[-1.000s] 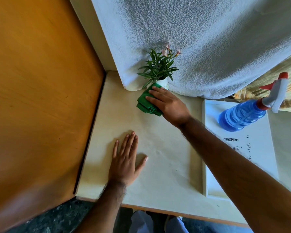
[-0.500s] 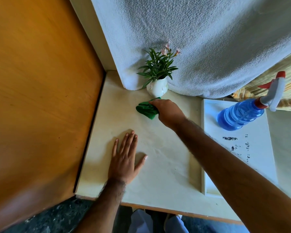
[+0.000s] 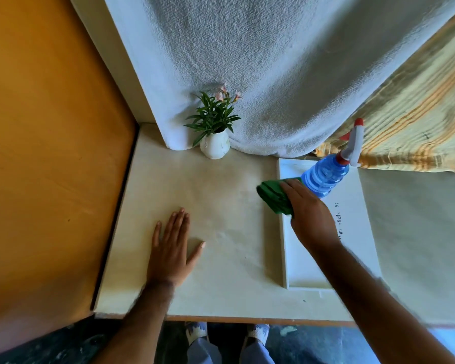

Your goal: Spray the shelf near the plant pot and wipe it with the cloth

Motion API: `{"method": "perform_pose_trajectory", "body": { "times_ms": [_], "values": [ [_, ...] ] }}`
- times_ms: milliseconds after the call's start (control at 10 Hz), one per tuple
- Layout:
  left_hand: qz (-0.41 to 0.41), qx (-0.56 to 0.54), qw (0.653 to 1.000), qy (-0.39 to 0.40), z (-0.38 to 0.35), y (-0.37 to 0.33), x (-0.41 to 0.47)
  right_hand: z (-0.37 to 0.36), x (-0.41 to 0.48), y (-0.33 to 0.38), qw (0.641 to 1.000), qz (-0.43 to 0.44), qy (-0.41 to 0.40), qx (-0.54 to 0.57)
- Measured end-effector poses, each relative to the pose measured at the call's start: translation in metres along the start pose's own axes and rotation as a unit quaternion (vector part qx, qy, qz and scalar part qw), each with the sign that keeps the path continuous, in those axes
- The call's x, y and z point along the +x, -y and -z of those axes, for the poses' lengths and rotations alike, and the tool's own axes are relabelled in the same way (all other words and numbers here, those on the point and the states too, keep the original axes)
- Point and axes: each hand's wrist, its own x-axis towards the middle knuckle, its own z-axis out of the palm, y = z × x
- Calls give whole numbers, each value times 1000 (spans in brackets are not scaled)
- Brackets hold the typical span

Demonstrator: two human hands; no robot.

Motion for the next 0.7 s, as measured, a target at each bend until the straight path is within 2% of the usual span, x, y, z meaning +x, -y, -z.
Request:
{"method": "perform_pose_trajectory", "body": {
  "times_ms": [100,200,300,400,500,700],
  "values": [
    [-1,-6,1000,-12,-1,-1,0,-7,-45,-35,996,-60,-25,-54],
    [-2,-2,1000,-14,-2,-1,0,-21,-77,-59,992,-97,2,-76],
    [-2,5,1000,-23,-1,-2,0,-36,-91,-70,991,-103,35,-81],
    [-7,12,1000,-22,-3,-3,-1,-50,-101,-80,985,-71,90,-132],
    [-4,19,1000,-18,-3,-2,0,-59,-109,-80,976,-76,118,-164],
    [-8,25,1000,-5,5,-6,-2,-41,-99,-67,975,-77,137,-155]
  ]
}}
